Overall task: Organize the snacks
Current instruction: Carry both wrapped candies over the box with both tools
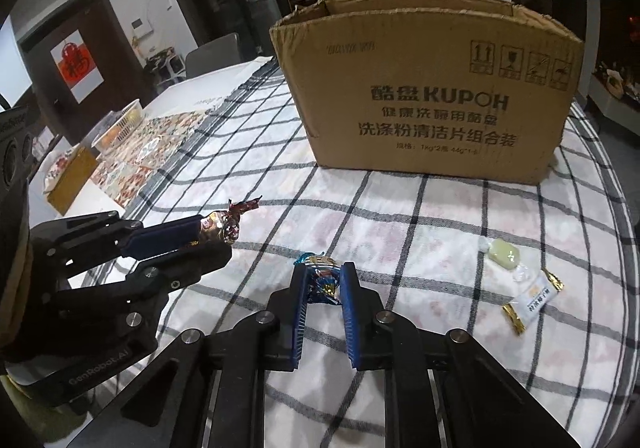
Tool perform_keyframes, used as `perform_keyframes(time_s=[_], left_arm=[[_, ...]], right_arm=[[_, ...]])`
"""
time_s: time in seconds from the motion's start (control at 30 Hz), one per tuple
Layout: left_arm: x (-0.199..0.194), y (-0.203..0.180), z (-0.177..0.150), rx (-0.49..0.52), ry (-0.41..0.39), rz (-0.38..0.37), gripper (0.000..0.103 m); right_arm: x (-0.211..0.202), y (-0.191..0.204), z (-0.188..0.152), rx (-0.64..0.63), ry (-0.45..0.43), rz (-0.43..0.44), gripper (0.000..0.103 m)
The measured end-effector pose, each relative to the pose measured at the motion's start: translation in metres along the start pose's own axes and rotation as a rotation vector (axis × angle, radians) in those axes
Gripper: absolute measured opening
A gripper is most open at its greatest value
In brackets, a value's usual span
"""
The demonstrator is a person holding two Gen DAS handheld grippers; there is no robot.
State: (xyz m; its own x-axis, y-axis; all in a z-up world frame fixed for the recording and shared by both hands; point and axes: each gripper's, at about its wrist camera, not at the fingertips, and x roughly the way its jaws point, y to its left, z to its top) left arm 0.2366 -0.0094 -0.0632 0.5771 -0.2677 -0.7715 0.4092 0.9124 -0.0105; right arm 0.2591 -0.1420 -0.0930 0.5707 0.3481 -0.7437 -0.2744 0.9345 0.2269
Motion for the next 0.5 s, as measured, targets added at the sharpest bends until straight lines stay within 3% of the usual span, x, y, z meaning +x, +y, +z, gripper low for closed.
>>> perform_keyframes(time_s=[0.5], left_arm=[[-0.031, -0.011, 0.039, -0.038, -0.097, -0.01, 0.022]], right_arm=[[-0.059, -0.002, 0.027, 0.008, -0.161, -0.035, 0.017]])
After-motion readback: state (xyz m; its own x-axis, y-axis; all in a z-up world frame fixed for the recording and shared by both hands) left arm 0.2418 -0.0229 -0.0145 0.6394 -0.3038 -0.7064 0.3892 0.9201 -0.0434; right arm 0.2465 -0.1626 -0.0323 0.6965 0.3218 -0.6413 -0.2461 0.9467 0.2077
